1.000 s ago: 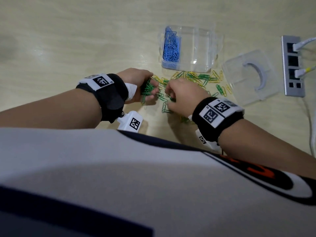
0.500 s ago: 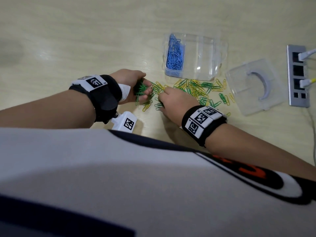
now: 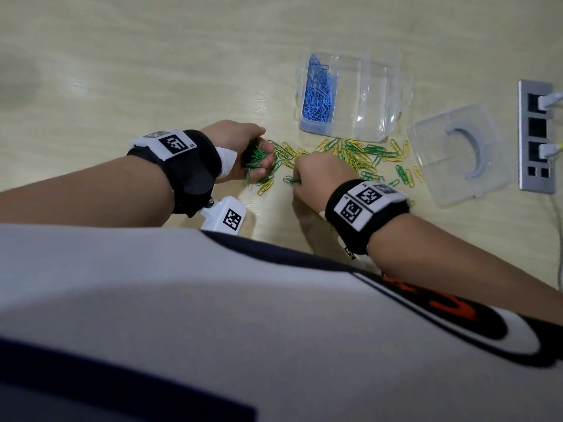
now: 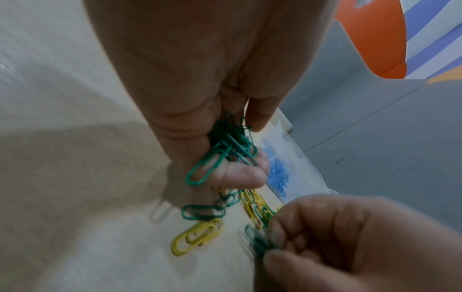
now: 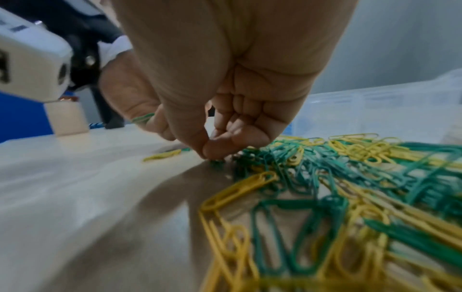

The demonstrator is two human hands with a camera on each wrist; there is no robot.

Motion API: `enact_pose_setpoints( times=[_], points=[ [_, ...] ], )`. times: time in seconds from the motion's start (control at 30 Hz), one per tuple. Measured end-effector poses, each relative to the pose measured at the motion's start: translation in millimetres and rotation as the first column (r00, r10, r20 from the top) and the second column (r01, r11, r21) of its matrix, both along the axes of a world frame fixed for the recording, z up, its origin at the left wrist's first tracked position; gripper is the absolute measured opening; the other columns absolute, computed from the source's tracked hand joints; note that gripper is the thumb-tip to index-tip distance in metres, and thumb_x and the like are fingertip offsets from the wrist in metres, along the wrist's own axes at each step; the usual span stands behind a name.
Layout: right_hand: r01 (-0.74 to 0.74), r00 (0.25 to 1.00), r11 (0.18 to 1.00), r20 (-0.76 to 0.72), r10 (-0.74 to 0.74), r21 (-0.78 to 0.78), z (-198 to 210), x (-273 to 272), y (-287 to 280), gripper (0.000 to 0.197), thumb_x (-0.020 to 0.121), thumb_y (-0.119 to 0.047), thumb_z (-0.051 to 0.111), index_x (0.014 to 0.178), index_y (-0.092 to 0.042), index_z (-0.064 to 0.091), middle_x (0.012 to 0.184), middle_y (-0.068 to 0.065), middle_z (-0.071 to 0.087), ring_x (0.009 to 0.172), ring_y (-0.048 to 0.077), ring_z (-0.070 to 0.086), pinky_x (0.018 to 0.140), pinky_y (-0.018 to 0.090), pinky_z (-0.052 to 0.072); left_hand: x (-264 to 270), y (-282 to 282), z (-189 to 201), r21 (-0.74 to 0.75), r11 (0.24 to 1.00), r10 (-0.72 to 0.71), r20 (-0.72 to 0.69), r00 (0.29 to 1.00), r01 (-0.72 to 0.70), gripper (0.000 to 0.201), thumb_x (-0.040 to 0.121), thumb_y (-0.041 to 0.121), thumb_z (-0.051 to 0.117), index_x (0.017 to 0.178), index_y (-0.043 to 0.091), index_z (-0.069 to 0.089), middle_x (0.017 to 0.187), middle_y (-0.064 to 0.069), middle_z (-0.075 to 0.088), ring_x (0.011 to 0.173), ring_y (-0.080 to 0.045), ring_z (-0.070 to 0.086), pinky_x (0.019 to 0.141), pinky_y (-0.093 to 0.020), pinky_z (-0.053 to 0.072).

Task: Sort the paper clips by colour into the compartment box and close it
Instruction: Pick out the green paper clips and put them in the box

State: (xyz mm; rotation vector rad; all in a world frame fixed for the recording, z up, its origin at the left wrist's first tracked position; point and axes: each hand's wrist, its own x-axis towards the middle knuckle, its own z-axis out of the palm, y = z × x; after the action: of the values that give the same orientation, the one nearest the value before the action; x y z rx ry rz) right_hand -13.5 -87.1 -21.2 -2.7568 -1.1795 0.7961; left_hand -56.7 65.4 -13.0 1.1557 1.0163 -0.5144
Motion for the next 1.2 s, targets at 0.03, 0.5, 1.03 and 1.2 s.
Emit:
enact_pose_setpoints(
  times=[0.03, 0.5, 1.03, 1.2],
  points=[
    [0.023, 1.0, 1.0, 0.0, -0.023, 0.017, 2.6, 2.6, 0.0, 0.017, 0.088, -0.021, 0.054, 0.1, -0.012, 0.063, 0.096, 0.008, 0.063, 0.094, 0.027, 0.059, 0.073, 0.03, 0.044, -0.5, -1.1, 0.3, 0.011, 1.0, -0.019, -0.006, 1.0, 0.019, 0.041, 0.101, 0.031, 0.033, 0.071, 0.009, 0.051, 0.065, -0.008, 0.051, 0.055, -0.017, 0.048, 0.055, -0.024, 0.043],
    [0.194, 0.98, 0.877, -0.122, -0.156, 0.44, 20.2, -2.0, 17.0, 0.015, 0.087, -0.028, 0.063, 0.099, -0.02, 0.066, 0.09, -0.007, 0.066, 0.077, 0.006, 0.054, 0.076, 0.022, 0.046, -11.3, 2.8, 3.1, -0.04, 0.998, -0.051, -0.008, 0.999, 0.051, 0.035, 0.1, 0.027, 0.035, 0.08, 0.006, 0.055, 0.059, -0.009, 0.053, 0.054, -0.021, 0.053, 0.058, -0.024, 0.048],
    [-0.026, 0.998, 0.999, 0.066, 0.024, 0.036, -5.1, -5.6, -1.4, 0.027, 0.092, -0.023, 0.046, 0.109, -0.029, 0.066, 0.105, 0.004, 0.055, 0.103, 0.027, 0.053, 0.085, 0.038, 0.045, -12.6, 23.0, 3.2, -0.001, 1.0, -0.018, 0.03, 0.999, 0.018, 0.039, 0.1, 0.03, 0.038, 0.069, 0.01, 0.051, 0.045, -0.003, 0.053, 0.039, -0.013, 0.05, 0.043, -0.017, 0.048],
    [0.05, 0.996, 0.996, 0.072, -0.056, 0.076, -7.2, -2.4, -1.9, 0.027, 0.089, -0.024, 0.053, 0.114, -0.02, 0.061, 0.107, 0.005, 0.057, 0.104, 0.028, 0.054, 0.087, 0.043, 0.047, -14.1, 19.3, 3.3, -0.022, 0.999, -0.035, 0.025, 0.999, 0.035, 0.038, 0.1, 0.03, 0.038, 0.07, 0.01, 0.05, 0.046, -0.003, 0.052, 0.039, -0.014, 0.051, 0.046, -0.017, 0.049]
  ],
)
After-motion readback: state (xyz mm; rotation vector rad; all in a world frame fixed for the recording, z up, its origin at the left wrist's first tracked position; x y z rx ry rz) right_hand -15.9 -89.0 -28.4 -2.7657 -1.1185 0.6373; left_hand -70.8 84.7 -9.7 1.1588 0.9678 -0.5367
